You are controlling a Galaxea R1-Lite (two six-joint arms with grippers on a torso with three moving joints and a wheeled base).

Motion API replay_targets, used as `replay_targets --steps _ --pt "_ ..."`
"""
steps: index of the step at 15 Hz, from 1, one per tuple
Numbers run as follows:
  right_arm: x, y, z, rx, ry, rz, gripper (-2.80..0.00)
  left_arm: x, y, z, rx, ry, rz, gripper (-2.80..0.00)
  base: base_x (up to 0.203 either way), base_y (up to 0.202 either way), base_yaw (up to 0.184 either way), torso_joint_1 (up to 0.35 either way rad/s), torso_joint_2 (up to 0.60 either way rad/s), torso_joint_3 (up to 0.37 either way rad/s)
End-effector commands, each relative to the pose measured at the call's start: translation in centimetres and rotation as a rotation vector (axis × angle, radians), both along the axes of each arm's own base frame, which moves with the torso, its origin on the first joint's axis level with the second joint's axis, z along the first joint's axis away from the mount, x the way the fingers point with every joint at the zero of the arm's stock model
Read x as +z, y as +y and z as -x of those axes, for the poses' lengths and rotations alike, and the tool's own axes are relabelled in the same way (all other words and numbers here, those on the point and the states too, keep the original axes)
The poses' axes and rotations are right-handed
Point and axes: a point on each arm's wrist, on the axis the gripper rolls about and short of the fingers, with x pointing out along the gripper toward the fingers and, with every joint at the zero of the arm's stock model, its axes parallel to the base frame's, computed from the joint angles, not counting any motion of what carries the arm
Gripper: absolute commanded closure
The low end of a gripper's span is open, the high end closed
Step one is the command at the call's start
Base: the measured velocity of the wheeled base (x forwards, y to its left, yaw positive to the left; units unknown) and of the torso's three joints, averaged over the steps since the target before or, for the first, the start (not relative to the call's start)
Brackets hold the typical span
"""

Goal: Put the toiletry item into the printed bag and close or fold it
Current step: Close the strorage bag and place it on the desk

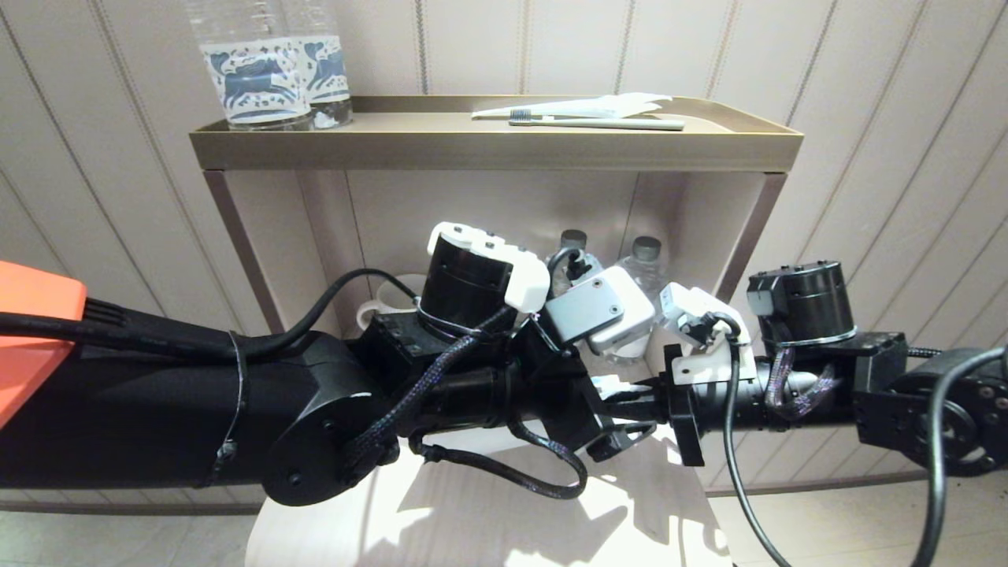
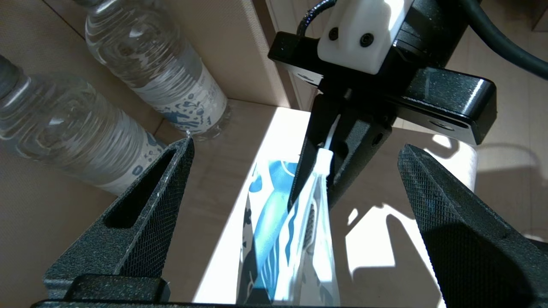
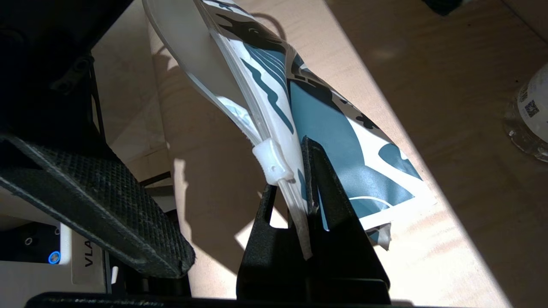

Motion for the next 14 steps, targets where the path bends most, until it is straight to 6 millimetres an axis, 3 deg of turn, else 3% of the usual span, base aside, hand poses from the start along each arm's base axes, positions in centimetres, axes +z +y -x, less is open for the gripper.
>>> replay_targets --steps 1,7,14 --pt "0.0 0.0 0.0 0.006 -0.002 -0.002 0.00 0.0 0.0 -0.1 -0.001 -0.003 0.002 -2.80 0.000 0.000 0.000 0.000 0.00 0.000" --pt "-0.1 0.0 0.0 0.007 0.002 -0.001 0.00 0.1 1.4 -0.8 0.044 0.009 -0.007 -2.80 0.000 0.000 0.000 0.000 0.00 0.000" --pt "-0.2 0.0 0.0 0.008 0.003 0.000 0.00 0.3 1.1 -1.2 0.047 0.001 0.005 -2.80 0.000 0.000 0.000 0.000 0.00 0.000"
